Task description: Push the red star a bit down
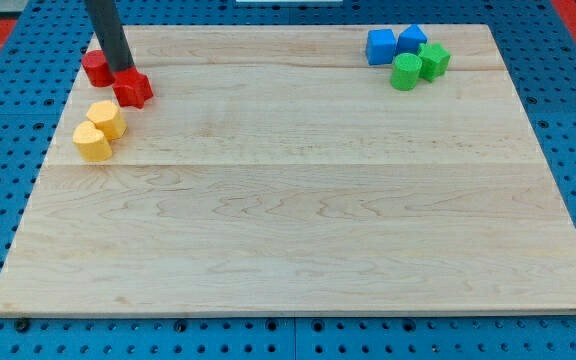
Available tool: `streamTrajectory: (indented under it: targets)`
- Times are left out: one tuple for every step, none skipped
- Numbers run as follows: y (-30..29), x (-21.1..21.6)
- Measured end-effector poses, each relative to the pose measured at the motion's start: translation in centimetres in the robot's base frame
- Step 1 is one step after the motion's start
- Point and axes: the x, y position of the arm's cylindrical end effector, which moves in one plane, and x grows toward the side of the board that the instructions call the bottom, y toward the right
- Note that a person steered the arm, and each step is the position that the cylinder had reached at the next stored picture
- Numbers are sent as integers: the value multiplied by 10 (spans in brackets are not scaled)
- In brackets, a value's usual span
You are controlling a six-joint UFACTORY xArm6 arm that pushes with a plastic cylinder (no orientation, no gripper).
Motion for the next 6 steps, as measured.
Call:
streamTrajectory:
  targets:
    - [2,51]
    - [8,94]
    - [35,115]
    - [53,145]
    - [104,158]
    - [118,62]
